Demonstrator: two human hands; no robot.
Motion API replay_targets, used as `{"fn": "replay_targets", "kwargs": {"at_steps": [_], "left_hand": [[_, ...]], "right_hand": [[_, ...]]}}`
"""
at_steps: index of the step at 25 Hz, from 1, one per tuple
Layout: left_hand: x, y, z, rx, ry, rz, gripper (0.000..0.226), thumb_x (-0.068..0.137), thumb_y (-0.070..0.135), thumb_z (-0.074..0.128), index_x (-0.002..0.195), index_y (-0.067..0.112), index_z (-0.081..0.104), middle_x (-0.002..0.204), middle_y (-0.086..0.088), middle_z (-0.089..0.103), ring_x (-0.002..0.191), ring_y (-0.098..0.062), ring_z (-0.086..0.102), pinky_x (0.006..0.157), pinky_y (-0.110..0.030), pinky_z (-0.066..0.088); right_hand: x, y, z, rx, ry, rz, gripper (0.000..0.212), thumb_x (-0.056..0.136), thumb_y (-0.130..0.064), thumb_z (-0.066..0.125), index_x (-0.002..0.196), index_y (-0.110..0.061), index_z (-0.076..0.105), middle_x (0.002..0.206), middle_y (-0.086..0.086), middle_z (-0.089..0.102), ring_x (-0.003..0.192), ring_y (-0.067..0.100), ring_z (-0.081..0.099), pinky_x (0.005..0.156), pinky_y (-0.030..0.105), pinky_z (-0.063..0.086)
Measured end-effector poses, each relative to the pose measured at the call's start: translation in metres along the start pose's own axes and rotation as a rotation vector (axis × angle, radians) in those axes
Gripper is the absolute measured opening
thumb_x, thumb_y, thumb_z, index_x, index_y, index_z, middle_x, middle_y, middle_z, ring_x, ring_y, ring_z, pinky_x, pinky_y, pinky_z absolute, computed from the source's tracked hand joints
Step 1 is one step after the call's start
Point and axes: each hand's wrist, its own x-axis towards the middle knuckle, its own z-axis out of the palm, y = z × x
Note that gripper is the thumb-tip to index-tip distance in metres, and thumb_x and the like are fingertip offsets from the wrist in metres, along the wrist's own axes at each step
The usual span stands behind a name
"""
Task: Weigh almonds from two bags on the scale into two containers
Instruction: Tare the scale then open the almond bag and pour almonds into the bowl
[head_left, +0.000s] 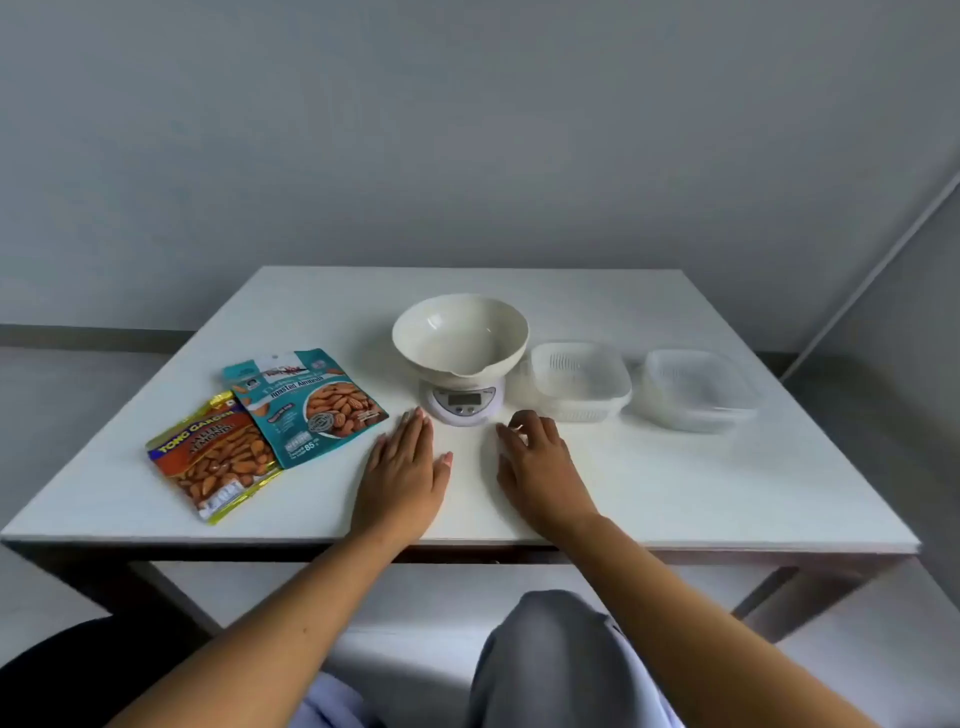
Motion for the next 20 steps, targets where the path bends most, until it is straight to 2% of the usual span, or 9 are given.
{"fn": "replay_targets", "kwargs": {"at_steps": [4, 8, 11, 14, 17, 20], "left_hand": [[-0.001, 0.000, -0.001, -0.005, 0.028, -0.004, 0.088, 0.080, 0.052, -0.005, 0.151, 0.007, 0.021, 0.161, -0.008, 0.018, 0.149, -0.019, 0.014, 0.120, -0.037, 0.010], [-0.002, -0.001, 0.002, 0.027, 0.085, -0.002, 0.072, 0.090, 0.045, 0.018, 0.139, 0.000, 0.045, 0.148, -0.015, 0.044, 0.138, -0.028, 0.042, 0.112, -0.045, 0.031], [-0.002, -0.002, 0.002, 0.001, 0.073, -0.006, 0.071, 0.090, 0.045, 0.017, 0.141, 0.002, 0.043, 0.150, -0.014, 0.041, 0.140, -0.027, 0.038, 0.114, -0.044, 0.028], [-0.002, -0.003, 0.004, 0.017, 0.097, -0.001, 0.066, 0.091, 0.043, 0.025, 0.136, 0.002, 0.050, 0.145, -0.015, 0.049, 0.135, -0.027, 0.045, 0.110, -0.045, 0.035], [-0.002, -0.004, 0.004, 0.018, 0.088, 0.004, 0.067, 0.092, 0.044, 0.023, 0.138, 0.003, 0.048, 0.147, -0.014, 0.046, 0.138, -0.026, 0.042, 0.112, -0.044, 0.031], [-0.001, -0.005, 0.002, -0.005, 0.089, 0.022, 0.076, 0.089, 0.049, 0.010, 0.147, 0.006, 0.033, 0.157, -0.010, 0.030, 0.146, -0.022, 0.026, 0.119, -0.037, 0.017]], "right_hand": [[0.011, -0.013, -0.001, 0.015, -0.032, 0.018, 0.053, 0.091, -0.015, 0.043, 0.143, -0.016, 0.038, 0.123, 0.015, 0.046, 0.109, 0.036, 0.046, 0.091, 0.042, 0.044], [0.023, -0.011, 0.006, -0.014, -0.027, 0.001, 0.055, 0.086, -0.016, 0.044, 0.141, -0.020, 0.045, 0.105, 0.018, 0.055, 0.093, 0.039, 0.056, 0.074, 0.042, 0.047], [0.025, -0.013, 0.002, -0.069, -0.058, -0.025, 0.056, 0.089, -0.016, 0.043, 0.145, -0.022, 0.038, 0.101, 0.017, 0.059, 0.088, 0.039, 0.058, 0.062, 0.037, 0.041], [0.038, -0.011, -0.001, -0.169, -0.167, -0.116, 0.057, 0.095, -0.022, 0.037, 0.150, -0.018, 0.025, 0.103, 0.016, 0.065, 0.091, 0.039, 0.060, 0.062, 0.034, 0.031], [0.047, -0.012, -0.002, -0.185, -0.193, -0.169, 0.055, 0.095, -0.023, 0.036, 0.149, -0.013, 0.027, 0.104, 0.019, 0.066, 0.091, 0.040, 0.060, 0.063, 0.034, 0.031], [0.039, -0.007, 0.001, -0.146, -0.084, -0.162, 0.056, 0.089, -0.022, 0.040, 0.145, -0.019, 0.036, 0.088, 0.017, 0.070, 0.076, 0.041, 0.062, 0.057, 0.033, 0.033]]}}
